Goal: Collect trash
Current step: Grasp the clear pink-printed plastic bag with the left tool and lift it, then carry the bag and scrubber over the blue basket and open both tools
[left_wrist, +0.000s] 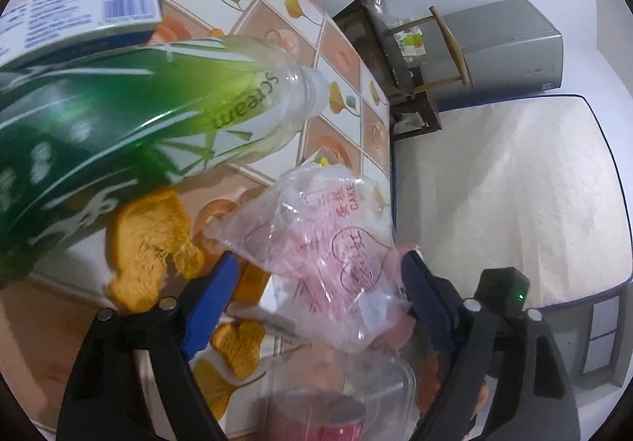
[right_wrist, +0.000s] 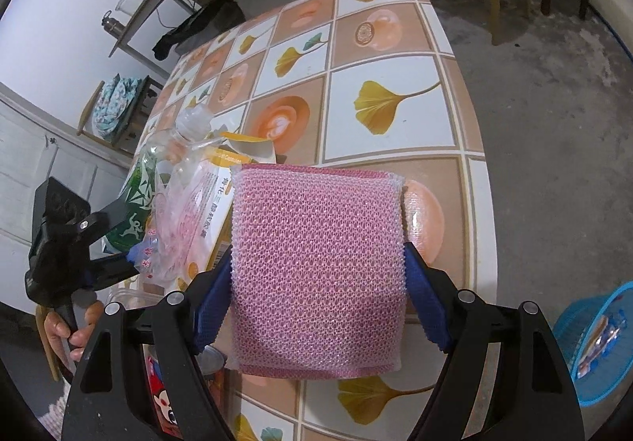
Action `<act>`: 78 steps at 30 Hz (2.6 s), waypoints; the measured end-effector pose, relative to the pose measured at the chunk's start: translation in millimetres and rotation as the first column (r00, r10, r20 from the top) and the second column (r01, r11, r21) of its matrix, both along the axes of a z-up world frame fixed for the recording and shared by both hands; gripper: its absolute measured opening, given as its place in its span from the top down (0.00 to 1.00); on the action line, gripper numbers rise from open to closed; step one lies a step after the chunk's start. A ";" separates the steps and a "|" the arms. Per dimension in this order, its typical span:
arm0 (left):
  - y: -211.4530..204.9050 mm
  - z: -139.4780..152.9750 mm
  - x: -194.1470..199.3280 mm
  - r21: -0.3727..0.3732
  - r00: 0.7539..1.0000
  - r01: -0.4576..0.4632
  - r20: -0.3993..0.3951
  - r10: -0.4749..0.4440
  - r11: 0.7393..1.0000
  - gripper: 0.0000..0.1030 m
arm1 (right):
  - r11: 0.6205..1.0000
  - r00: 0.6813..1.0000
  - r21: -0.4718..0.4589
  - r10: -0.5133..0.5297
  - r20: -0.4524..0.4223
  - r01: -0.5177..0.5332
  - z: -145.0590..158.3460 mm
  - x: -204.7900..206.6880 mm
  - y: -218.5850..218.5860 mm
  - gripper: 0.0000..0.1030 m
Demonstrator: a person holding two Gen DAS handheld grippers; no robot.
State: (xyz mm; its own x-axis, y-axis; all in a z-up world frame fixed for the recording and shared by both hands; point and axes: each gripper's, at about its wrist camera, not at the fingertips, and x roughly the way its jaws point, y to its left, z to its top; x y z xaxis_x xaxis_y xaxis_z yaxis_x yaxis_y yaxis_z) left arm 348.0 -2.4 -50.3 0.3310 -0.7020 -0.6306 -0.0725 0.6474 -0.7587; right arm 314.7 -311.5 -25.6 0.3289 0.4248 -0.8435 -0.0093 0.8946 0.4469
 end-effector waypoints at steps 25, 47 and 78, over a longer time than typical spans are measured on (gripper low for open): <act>-0.4 7.9 -0.9 0.045 0.993 -0.059 0.103 0.054 0.997 0.74 | 1.000 1.000 0.018 -0.004 0.018 0.004 -0.9 -4.6 -4.5 0.27; 8.3 90.2 -38.3 -0.059 0.950 -0.076 0.301 0.090 0.995 0.78 | 0.999 0.989 0.038 -0.023 0.143 0.018 61.5 -33.6 -9.4 0.28; -404.7 43.2 -168.0 0.188 0.708 0.670 0.129 -0.694 0.718 0.77 | 0.664 0.695 0.257 -0.717 -0.048 0.702 -35.3 -327.7 -289.9 0.28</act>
State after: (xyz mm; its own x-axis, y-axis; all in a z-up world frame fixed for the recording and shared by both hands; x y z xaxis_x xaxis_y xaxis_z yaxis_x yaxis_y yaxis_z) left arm 180.0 -407.2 -7.1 -0.0948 -0.7047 -0.7031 0.5519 0.5506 -0.6263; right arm -13.0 -601.4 -60.9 0.6555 0.2255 -0.7207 0.5537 0.5055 0.6617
